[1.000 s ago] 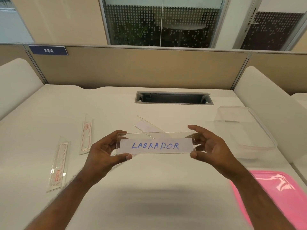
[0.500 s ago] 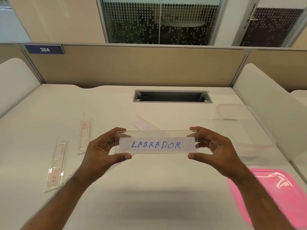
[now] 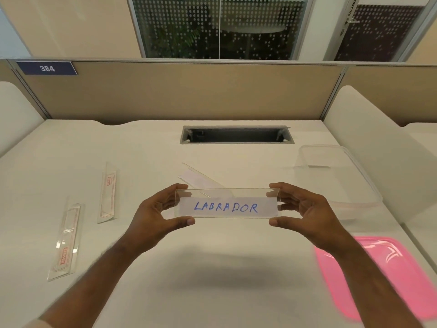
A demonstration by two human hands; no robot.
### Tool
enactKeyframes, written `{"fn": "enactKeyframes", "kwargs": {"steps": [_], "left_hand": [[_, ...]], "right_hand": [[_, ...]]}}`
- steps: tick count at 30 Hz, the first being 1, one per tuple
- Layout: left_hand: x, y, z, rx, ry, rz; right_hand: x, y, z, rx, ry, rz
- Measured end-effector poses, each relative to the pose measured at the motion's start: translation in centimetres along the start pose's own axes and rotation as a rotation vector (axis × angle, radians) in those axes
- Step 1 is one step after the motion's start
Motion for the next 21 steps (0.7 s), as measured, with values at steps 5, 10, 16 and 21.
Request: {"fn": "enactKeyframes", "kwargs": {"steps": [5, 10, 16, 21], "left_hand": [[3.7, 1.9, 0.4, -0.108, -0.058, 0.183], [8.9, 5.5, -0.5, -0.214, -0.063, 0.456], [13.5, 8.7, 0.8, -0.145, 0.081, 0.811], [14.8, 9.8, 1.6, -0.146, 0.125, 0.969]], "right_hand": [[-2.2, -0.7, -0.5, 0.021, -0.063, -0.044], [-5.1, -1.7, -1.0, 0.028, -0.252, -0.103], [-8.7, -1.6, -1.5, 0.015, -0.451, -0.262], [-12.2, -1.1, -1.7, -0.013, -0.629, -0.384]]}}
Point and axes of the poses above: each hand's wrist, its own z-axis towards the middle knuckle, its own x-axis out of the palm, y = z × x, the point moved 3 cm from there along z, towards the middle knuckle, and after that the axes turned 6 degrees about z, right-handed, at the moved point
